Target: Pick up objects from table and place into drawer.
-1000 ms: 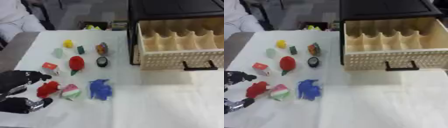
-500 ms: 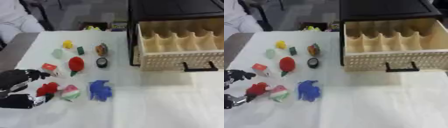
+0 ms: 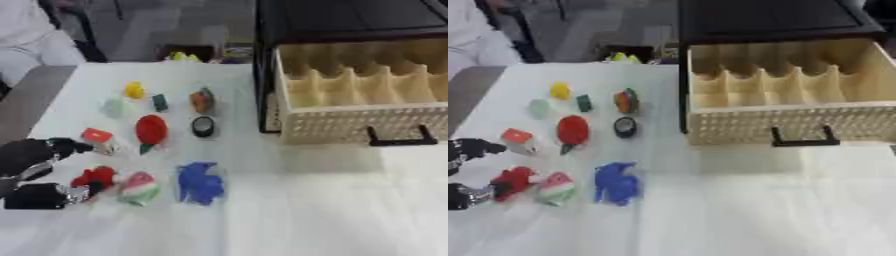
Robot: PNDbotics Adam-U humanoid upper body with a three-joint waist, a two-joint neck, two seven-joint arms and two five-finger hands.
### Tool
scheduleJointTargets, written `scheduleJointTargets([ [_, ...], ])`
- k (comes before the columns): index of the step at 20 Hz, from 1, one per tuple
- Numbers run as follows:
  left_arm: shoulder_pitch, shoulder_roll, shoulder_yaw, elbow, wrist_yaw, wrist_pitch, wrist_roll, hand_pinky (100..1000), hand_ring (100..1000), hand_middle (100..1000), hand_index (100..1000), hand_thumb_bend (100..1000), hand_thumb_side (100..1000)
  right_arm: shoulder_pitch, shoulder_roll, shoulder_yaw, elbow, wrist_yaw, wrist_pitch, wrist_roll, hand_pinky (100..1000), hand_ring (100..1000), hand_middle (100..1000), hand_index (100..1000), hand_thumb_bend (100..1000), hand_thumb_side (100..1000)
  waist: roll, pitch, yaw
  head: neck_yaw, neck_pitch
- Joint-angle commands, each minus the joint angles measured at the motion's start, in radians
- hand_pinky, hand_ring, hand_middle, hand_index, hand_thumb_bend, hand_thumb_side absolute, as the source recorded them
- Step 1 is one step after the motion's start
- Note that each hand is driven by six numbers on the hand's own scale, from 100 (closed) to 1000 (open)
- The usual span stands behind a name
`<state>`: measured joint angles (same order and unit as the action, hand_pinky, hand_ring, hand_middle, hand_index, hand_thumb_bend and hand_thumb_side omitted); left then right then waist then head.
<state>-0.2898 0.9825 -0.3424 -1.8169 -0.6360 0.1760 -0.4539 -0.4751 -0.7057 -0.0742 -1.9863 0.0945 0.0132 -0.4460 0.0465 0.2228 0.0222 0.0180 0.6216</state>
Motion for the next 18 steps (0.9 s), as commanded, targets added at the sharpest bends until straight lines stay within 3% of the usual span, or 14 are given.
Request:
scheduleJointTargets([
  [1, -0.019, 0.018, 0.007, 0.017, -0.012, -0.012, -0.005, 708, 854, 853, 1000, 479, 992, -0.013, -0.016, -0.015, -0.014, -0.005, 0.002, 0.003, 241, 404, 392, 751, 439, 732, -0.002, -0.011, -0.001, 0.007, -0.014],
  [11, -0.065, -0.004, -0.003, 0.119, -0.056, -0.032, 0.000, 709, 854, 838, 1000, 454, 942, -0.008, -0.009, -0.020, -0.014, -0.010, 0.003, 0.008, 238, 403, 384, 750, 434, 731, -0.003, -0.006, -0.008, 0.015, -0.024],
  [18, -0.088, -0.020, -0.014, 0.177, -0.096, -0.079, 0.001, 710, 852, 833, 1000, 445, 912, -0.005, -0.004, -0.025, -0.014, -0.013, 0.005, 0.010, 236, 402, 384, 749, 427, 728, 0.000, -0.002, -0.013, 0.020, -0.030],
])
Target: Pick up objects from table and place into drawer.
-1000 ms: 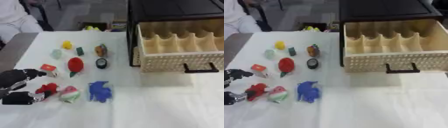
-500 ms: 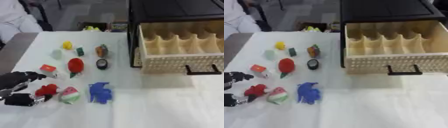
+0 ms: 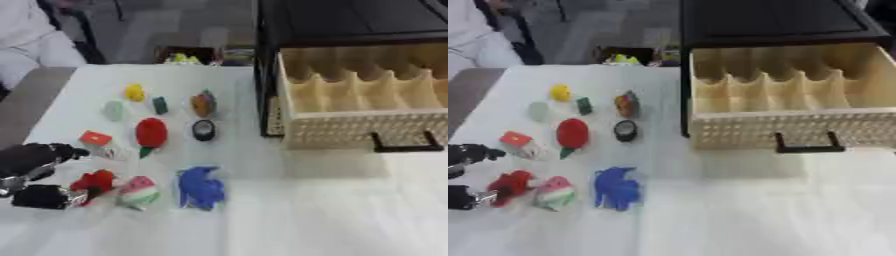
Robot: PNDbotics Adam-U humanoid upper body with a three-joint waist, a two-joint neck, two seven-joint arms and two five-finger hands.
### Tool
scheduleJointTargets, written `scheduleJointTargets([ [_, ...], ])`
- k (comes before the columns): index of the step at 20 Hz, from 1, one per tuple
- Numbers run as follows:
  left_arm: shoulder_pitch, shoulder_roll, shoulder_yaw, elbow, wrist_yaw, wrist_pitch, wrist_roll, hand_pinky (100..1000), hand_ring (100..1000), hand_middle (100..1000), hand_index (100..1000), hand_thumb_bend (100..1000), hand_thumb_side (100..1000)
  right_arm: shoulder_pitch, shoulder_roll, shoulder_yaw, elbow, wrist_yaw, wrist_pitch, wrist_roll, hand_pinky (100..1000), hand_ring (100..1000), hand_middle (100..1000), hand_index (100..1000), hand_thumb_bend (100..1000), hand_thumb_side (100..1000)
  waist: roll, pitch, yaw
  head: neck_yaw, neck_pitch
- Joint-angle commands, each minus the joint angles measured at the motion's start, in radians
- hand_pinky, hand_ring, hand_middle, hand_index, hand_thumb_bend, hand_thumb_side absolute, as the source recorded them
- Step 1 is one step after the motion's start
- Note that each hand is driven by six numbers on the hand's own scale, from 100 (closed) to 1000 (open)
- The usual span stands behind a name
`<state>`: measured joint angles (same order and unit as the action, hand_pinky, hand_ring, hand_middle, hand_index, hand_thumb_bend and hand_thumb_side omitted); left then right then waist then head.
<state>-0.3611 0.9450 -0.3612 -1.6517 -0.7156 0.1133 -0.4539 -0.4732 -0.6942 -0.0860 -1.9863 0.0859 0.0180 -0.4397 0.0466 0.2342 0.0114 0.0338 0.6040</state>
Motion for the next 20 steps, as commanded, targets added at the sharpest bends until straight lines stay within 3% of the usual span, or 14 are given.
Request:
scheduleJointTargets([
  [1, -0.019, 0.015, 0.003, 0.019, -0.021, -0.023, 0.000, 710, 852, 833, 1000, 449, 909, -0.007, -0.015, -0.014, -0.014, -0.005, 0.000, 0.003, 237, 402, 384, 749, 426, 728, 0.000, -0.012, -0.002, 0.005, -0.013],
  [20, -0.071, -0.026, -0.027, 0.131, -0.159, -0.084, 0.032, 692, 825, 764, 972, 490, 856, 0.001, -0.006, -0.023, -0.014, -0.015, 0.002, 0.010, 228, 396, 381, 745, 420, 726, 0.002, 0.000, -0.016, 0.009, -0.016],
])
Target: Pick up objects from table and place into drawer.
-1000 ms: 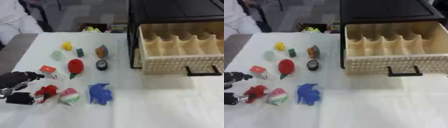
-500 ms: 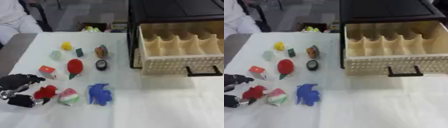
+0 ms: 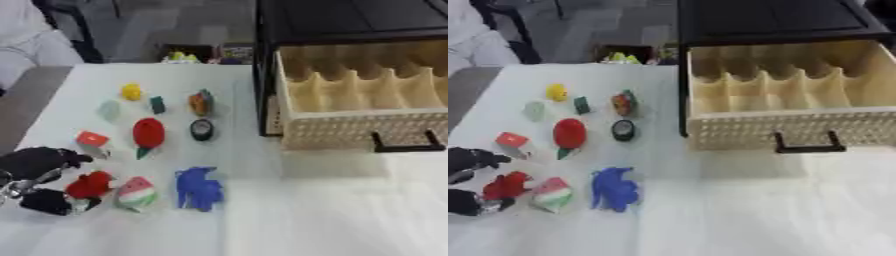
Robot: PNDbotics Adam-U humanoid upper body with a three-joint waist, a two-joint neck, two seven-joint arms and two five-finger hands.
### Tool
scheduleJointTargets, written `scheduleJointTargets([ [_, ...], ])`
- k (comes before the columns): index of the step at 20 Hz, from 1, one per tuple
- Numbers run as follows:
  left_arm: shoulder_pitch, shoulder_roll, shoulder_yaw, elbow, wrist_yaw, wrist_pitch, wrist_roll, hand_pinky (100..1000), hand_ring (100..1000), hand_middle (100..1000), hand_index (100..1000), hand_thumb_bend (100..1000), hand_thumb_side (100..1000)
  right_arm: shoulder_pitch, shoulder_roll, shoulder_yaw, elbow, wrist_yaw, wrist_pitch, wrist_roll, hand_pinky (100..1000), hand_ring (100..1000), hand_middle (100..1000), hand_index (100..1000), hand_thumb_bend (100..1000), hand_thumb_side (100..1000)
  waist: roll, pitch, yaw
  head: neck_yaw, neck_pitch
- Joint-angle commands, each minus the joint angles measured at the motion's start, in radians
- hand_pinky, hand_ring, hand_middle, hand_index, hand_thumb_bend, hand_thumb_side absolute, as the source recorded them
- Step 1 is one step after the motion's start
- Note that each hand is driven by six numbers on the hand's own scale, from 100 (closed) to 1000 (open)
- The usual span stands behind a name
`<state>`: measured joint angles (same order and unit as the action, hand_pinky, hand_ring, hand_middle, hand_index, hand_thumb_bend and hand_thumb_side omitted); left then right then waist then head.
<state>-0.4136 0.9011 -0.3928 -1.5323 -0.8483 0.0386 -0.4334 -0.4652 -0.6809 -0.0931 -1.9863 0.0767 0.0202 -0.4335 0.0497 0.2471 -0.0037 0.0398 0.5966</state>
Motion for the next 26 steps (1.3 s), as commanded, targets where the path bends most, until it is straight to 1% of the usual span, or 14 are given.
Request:
scheduleJointTargets([
  [1, -0.022, 0.015, 0.002, 0.019, -0.038, -0.013, 0.016, 689, 823, 762, 971, 484, 847, -0.007, -0.018, -0.016, -0.014, -0.007, 0.000, 0.005, 226, 395, 381, 744, 421, 727, -0.001, -0.013, -0.002, 0.004, -0.009],
  [4, -0.029, 0.006, -0.001, 0.040, -0.061, -0.025, 0.025, 686, 818, 754, 960, 460, 809, -0.005, -0.018, -0.017, -0.014, -0.011, 0.000, 0.007, 226, 395, 381, 744, 419, 726, -0.001, -0.012, -0.004, 0.006, -0.011],
  [6, -0.032, 0.001, -0.003, 0.053, -0.068, -0.029, 0.027, 681, 814, 746, 929, 452, 804, -0.004, -0.017, -0.018, -0.014, -0.012, 0.000, 0.007, 225, 395, 381, 744, 419, 726, -0.001, -0.011, -0.006, 0.007, -0.011],
  [9, -0.035, -0.004, -0.005, 0.069, -0.076, -0.036, 0.026, 674, 805, 742, 922, 458, 800, -0.003, -0.017, -0.020, -0.014, -0.013, 0.000, 0.006, 225, 395, 382, 744, 418, 726, -0.001, -0.010, -0.007, 0.009, -0.012],
  [13, -0.039, -0.008, -0.008, 0.079, -0.082, -0.043, 0.024, 657, 778, 713, 899, 437, 788, 0.000, -0.015, -0.022, -0.014, -0.014, 0.001, 0.007, 224, 394, 382, 743, 418, 726, -0.001, -0.009, -0.008, 0.011, -0.013],
  [16, -0.040, -0.012, -0.010, 0.086, -0.081, -0.044, 0.021, 632, 743, 667, 871, 419, 784, 0.001, -0.014, -0.025, -0.014, -0.013, 0.001, 0.005, 223, 394, 382, 743, 419, 726, -0.001, -0.008, -0.010, 0.013, -0.013],
  [22, -0.044, -0.016, -0.011, 0.093, -0.079, -0.045, 0.021, 564, 679, 608, 830, 404, 764, 0.004, -0.011, -0.028, -0.014, -0.014, 0.002, 0.004, 223, 394, 382, 744, 416, 725, -0.001, -0.008, -0.013, 0.016, -0.015],
  [25, -0.044, -0.017, -0.011, 0.099, -0.085, -0.047, 0.023, 546, 661, 592, 815, 400, 747, 0.006, -0.010, -0.030, -0.014, -0.014, 0.002, 0.004, 223, 395, 382, 744, 415, 725, -0.001, -0.008, -0.014, 0.018, -0.016],
  [26, -0.043, -0.017, -0.012, 0.101, -0.086, -0.048, 0.024, 528, 641, 575, 795, 375, 706, 0.007, -0.009, -0.030, -0.014, -0.015, 0.003, 0.003, 223, 395, 382, 744, 415, 725, -0.001, -0.008, -0.015, 0.018, -0.016],
])
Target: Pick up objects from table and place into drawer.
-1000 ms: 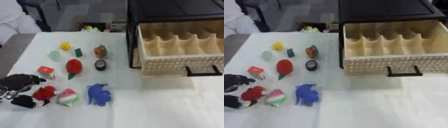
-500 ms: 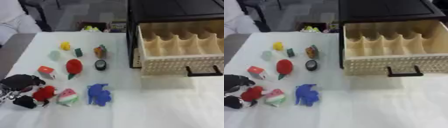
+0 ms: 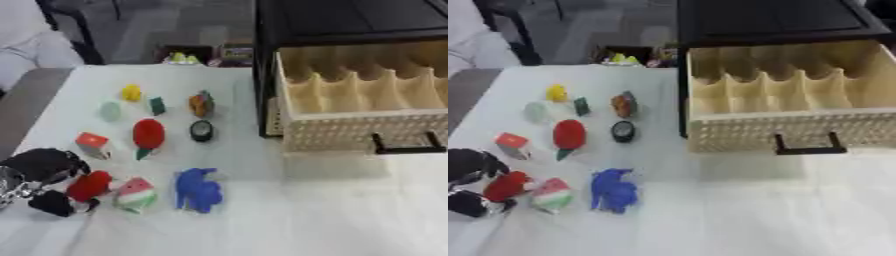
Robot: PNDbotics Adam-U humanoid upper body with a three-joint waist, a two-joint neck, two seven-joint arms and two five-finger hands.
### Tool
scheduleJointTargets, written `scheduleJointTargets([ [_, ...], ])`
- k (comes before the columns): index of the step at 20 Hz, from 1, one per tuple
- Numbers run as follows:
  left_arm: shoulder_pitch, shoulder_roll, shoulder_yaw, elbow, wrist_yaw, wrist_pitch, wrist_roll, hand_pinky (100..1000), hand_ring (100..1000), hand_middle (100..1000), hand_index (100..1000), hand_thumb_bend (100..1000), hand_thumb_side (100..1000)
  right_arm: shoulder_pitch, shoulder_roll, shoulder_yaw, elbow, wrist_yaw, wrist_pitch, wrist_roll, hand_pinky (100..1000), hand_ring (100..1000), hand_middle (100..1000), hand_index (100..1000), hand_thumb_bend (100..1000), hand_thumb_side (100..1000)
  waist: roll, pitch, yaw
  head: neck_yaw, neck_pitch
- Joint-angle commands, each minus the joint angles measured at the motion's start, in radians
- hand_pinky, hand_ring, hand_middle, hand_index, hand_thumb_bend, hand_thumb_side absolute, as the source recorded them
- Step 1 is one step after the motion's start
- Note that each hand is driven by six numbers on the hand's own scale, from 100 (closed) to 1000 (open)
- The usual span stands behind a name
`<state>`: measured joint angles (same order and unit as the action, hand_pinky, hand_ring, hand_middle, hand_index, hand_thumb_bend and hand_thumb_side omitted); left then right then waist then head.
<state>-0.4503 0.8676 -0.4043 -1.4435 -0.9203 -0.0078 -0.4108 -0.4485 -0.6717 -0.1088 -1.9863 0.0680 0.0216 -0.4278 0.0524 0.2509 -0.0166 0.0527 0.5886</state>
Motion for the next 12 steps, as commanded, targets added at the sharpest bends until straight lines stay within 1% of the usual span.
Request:
scheduleJointTargets([
  [1, -0.006, 0.017, 0.000, 0.013, -0.013, -0.004, 0.001, 524, 634, 571, 790, 365, 695, -0.008, -0.018, -0.015, -0.014, -0.006, 0.002, -0.003, 223, 395, 382, 744, 415, 725, -0.004, -0.012, -0.002, 0.004, -0.008],
  [6, 0.000, 0.026, 0.003, -0.008, 0.013, -0.014, -0.016, 509, 625, 574, 792, 329, 671, -0.005, -0.017, -0.016, -0.014, -0.006, 0.005, -0.007, 222, 395, 384, 746, 412, 724, -0.004, -0.015, 0.003, 0.004, -0.003],
  [8, 0.003, 0.030, 0.005, -0.016, 0.028, -0.016, -0.030, 516, 644, 614, 820, 327, 699, -0.004, -0.017, -0.016, -0.014, -0.006, 0.006, -0.007, 222, 395, 384, 745, 414, 724, -0.004, -0.016, 0.004, 0.004, -0.004],
  [9, 0.005, 0.031, 0.006, -0.018, 0.037, -0.018, -0.042, 523, 662, 652, 849, 324, 711, -0.004, -0.017, -0.016, -0.014, -0.005, 0.006, -0.007, 221, 395, 384, 745, 416, 725, -0.004, -0.016, 0.004, 0.003, -0.004],
  [12, 0.009, 0.036, 0.013, -0.024, 0.072, -0.021, -0.080, 532, 688, 697, 882, 282, 709, -0.003, -0.016, -0.016, -0.014, -0.005, 0.007, -0.005, 220, 395, 384, 745, 416, 725, -0.005, -0.017, 0.004, 0.003, -0.003],
])
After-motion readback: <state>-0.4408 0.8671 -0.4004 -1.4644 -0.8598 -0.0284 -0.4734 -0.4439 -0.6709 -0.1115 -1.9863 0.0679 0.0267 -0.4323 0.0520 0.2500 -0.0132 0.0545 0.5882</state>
